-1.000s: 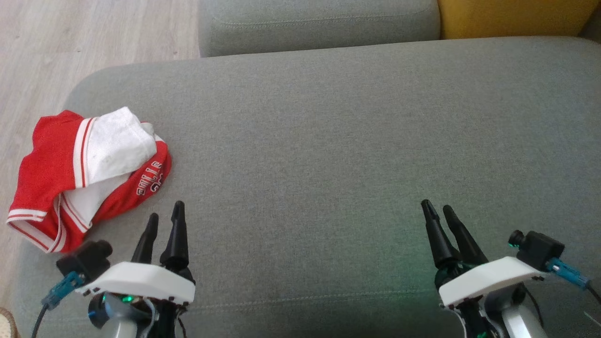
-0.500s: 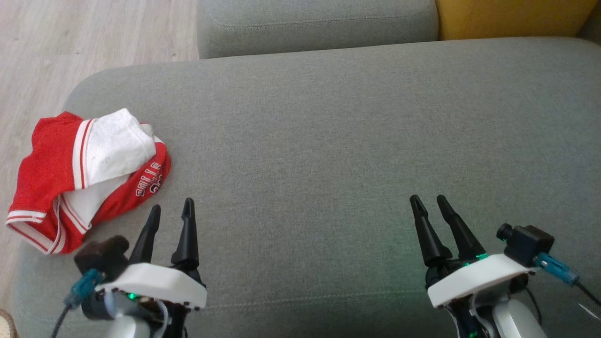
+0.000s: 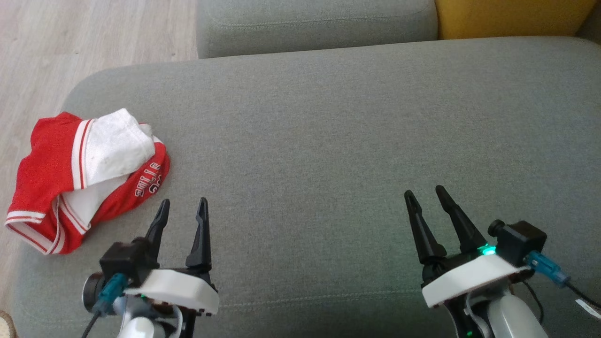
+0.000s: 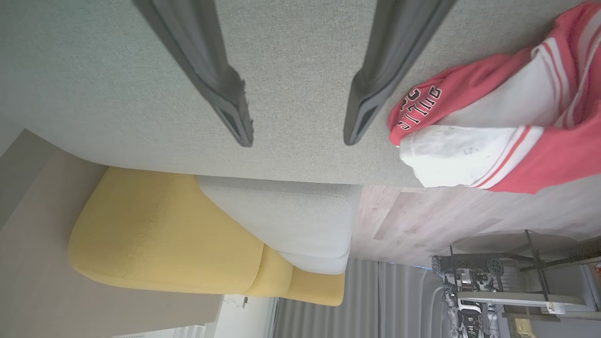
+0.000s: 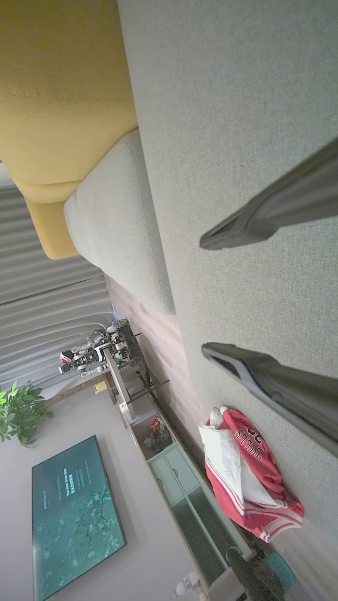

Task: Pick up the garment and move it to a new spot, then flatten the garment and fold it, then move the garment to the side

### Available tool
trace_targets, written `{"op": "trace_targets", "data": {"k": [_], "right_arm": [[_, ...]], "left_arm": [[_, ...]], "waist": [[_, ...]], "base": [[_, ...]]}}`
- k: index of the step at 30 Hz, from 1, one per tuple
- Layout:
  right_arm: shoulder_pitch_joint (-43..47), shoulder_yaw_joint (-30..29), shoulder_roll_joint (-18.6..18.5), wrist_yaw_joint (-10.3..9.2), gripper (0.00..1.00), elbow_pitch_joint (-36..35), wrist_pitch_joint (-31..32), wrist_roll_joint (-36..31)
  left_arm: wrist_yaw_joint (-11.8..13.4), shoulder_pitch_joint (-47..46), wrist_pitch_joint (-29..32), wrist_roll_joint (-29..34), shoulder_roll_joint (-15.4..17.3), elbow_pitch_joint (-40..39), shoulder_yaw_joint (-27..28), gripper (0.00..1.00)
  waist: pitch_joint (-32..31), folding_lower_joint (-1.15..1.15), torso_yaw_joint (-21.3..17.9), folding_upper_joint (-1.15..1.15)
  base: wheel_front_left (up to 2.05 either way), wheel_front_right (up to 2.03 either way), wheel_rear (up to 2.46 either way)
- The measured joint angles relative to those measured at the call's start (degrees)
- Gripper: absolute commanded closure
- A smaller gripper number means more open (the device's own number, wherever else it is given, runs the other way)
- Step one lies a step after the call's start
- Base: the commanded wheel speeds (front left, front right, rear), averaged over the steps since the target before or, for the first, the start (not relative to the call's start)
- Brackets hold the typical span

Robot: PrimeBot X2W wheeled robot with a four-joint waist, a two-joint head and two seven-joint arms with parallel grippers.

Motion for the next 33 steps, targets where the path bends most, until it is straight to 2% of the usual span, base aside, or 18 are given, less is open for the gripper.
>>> {"op": "trace_targets", "data": {"k": [17, 27, 33], "right_arm": [[0.0, -1.0, -0.1, 0.00, 0.00, 1.5, -2.8, -11.3], [-0.2, -0.6, -0.1, 0.00, 0.00, 2.8, -4.5, -17.7], [-0.2, -0.7, -0.1, 0.00, 0.00, 3.6, -4.5, -18.0]], "left_arm": [[0.6, 0.1, -2.6, 9.3, 0.1, -0.6, -1.7, 0.00], [-1.7, 1.3, -4.1, 14.7, -1.8, 0.2, 0.0, 0.00], [-3.6, 1.8, -4.1, 15.4, -3.2, 1.3, 1.6, 0.00]], "waist": [[-0.4, 0.00, -0.3, 0.00], [-0.9, 0.00, -0.4, 0.00], [-0.9, 0.00, -0.3, 0.00]], "base": [[0.00, 0.00, 0.00], [0.00, 0.00, 0.00], [0.00, 0.00, 0.00]]}}
